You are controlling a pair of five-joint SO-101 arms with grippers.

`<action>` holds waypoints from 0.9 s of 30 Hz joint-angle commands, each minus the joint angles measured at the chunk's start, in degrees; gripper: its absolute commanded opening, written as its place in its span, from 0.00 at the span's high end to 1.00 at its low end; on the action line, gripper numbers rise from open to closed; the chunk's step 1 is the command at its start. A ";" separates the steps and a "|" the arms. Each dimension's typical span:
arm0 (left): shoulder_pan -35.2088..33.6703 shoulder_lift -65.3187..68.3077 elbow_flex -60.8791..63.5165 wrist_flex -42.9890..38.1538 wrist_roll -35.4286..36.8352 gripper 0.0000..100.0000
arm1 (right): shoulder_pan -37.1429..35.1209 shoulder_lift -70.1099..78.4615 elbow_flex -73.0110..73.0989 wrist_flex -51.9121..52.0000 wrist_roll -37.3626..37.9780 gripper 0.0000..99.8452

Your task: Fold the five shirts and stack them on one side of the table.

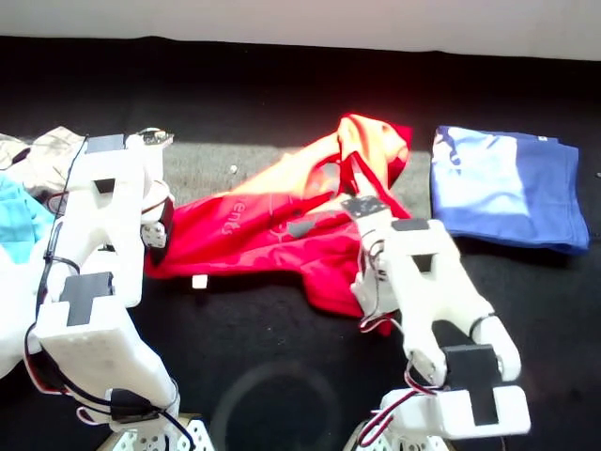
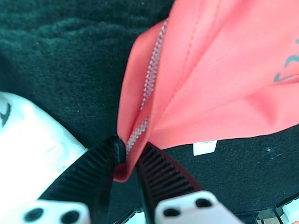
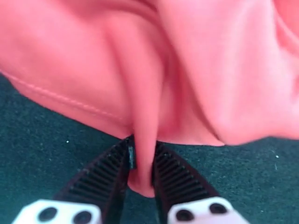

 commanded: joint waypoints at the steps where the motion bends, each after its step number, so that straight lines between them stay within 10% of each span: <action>1: 1.10 -0.75 -1.63 2.99 -0.09 0.99 | 5.67 -9.36 -0.66 0.40 0.70 0.99; 27: 11.65 -4.00 4.44 12.57 -2.37 0.75 | 18.86 -27.38 -0.04 2.33 10.29 0.99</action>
